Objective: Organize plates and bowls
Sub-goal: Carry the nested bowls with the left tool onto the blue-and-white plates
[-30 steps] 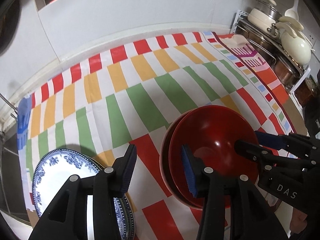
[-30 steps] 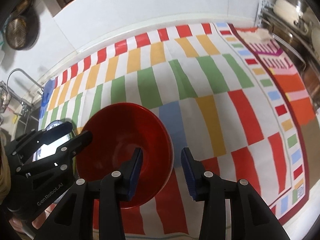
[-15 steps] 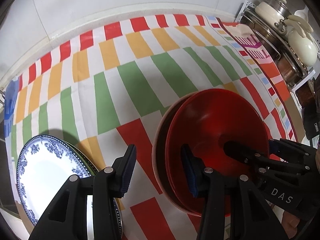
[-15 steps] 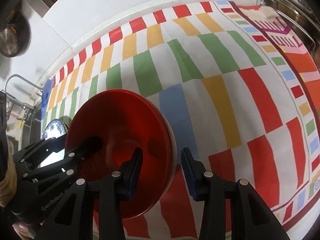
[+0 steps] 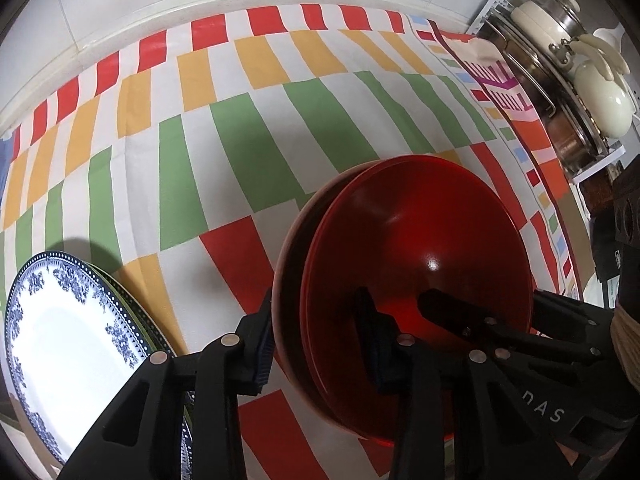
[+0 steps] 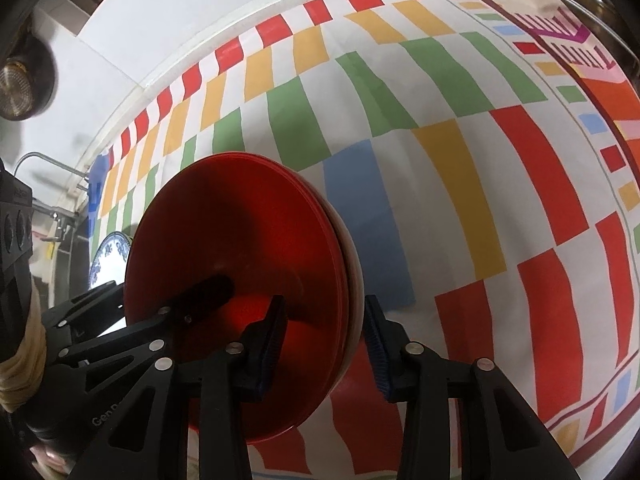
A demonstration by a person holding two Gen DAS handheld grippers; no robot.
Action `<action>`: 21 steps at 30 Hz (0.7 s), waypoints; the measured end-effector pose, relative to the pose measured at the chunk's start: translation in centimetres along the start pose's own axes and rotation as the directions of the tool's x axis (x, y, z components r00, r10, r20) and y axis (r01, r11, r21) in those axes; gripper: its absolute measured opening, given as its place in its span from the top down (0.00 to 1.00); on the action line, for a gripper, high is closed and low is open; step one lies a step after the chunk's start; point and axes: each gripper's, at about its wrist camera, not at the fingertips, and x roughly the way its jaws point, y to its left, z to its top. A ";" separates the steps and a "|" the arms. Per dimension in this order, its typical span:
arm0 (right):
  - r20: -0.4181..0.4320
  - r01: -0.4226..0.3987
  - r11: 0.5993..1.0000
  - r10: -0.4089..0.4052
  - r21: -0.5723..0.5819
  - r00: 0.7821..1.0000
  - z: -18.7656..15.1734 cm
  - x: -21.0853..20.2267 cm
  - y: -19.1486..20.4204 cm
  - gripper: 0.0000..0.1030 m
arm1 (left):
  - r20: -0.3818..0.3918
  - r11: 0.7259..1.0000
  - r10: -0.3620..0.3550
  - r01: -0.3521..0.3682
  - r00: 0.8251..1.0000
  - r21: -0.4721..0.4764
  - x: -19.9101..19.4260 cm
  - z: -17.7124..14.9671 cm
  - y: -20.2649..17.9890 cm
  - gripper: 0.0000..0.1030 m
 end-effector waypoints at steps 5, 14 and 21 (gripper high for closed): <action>0.007 0.006 0.999 -0.007 0.040 1.000 0.0 -0.1 0.0 0.70 | 0.001 1.000 0.008 -0.008 1.000 -0.018 -0.2 -0.1 0.0 0.66; -0.008 -0.006 0.996 0.007 0.093 1.000 -0.3 -0.8 -0.1 0.72 | 0.009 0.999 0.025 -0.025 1.000 -0.047 -1.2 -0.9 0.5 0.66; 0.001 -0.005 0.998 0.005 0.063 1.000 -0.5 -1.5 1.8 0.72 | 0.048 0.997 0.026 -0.022 0.999 -0.073 -3.1 -1.7 1.6 0.66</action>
